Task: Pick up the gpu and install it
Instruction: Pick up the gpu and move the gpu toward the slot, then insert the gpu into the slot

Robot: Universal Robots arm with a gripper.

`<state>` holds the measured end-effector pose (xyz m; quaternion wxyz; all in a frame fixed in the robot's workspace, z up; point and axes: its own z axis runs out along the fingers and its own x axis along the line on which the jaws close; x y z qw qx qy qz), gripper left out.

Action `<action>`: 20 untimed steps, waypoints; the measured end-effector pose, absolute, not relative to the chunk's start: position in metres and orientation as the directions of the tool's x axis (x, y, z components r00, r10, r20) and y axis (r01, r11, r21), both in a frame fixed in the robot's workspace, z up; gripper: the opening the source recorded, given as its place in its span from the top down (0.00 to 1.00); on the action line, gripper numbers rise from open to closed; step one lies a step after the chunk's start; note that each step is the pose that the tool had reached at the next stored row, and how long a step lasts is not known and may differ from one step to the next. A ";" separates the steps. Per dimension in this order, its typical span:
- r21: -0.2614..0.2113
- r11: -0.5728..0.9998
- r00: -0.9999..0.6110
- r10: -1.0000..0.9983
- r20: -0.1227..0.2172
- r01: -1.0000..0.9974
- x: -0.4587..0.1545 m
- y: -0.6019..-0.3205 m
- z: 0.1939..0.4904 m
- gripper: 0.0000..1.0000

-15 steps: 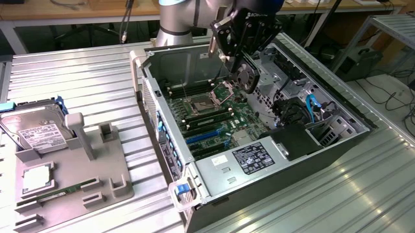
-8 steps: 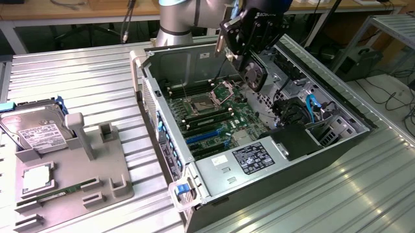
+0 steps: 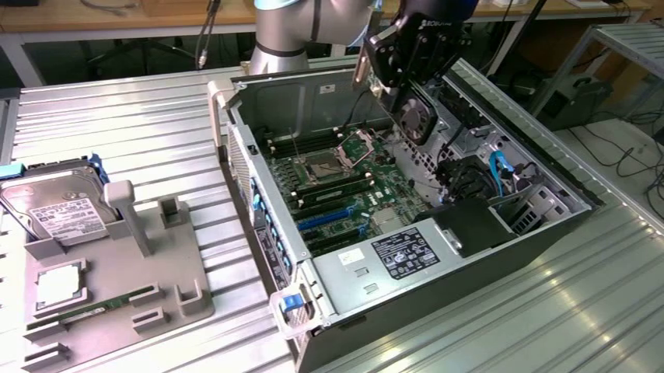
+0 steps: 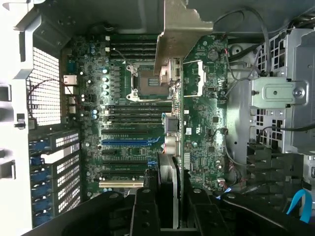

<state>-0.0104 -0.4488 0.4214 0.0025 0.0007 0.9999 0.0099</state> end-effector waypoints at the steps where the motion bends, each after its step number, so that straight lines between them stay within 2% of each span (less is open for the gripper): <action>1: 0.020 1.000 -1.000 0.002 -0.005 0.001 -0.008 -0.449 0.421 0.72; 20: 0.020 1.000 -1.000 0.002 -0.005 0.001 0.003 -0.448 0.421 0.72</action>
